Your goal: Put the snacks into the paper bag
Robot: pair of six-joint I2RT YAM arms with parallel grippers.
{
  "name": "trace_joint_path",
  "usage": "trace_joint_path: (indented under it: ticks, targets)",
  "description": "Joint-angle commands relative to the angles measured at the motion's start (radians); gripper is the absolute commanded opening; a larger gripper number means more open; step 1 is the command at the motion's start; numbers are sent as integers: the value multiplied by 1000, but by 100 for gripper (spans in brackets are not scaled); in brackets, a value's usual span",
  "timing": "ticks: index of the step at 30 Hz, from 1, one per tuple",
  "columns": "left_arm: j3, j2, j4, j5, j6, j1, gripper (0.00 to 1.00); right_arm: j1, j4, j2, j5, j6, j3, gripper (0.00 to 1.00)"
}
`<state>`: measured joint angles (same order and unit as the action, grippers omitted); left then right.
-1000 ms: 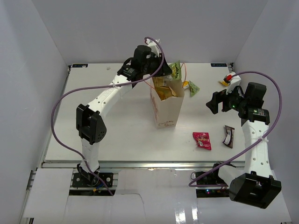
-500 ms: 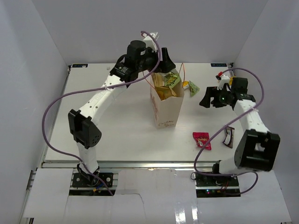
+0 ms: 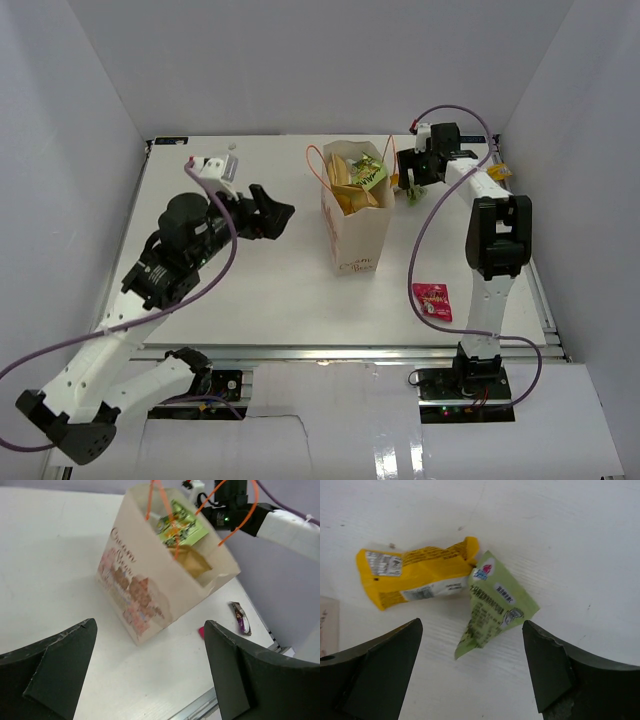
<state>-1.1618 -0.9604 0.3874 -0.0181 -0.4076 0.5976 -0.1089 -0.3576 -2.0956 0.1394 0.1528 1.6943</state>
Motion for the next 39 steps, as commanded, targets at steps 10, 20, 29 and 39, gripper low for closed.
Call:
trace_joint_path:
  ticks: [10, 20, 29, 39]
  targets:
    - [298, 276, 133, 193, -223, -5, 98, 9, -49, -162, -41, 43, 134, 45]
    - [309, 172, 76, 124, -192, -5, 98, 109, -32, 193, 152, 82, -47, 8]
    - [372, 201, 22, 99, -171, -5, 98, 114, 11, 603, 701, 27, 66, 8]
    - [412, 268, -4, 89, -171, -5, 98, -239, 0, 599, 551, -42, 147, 8]
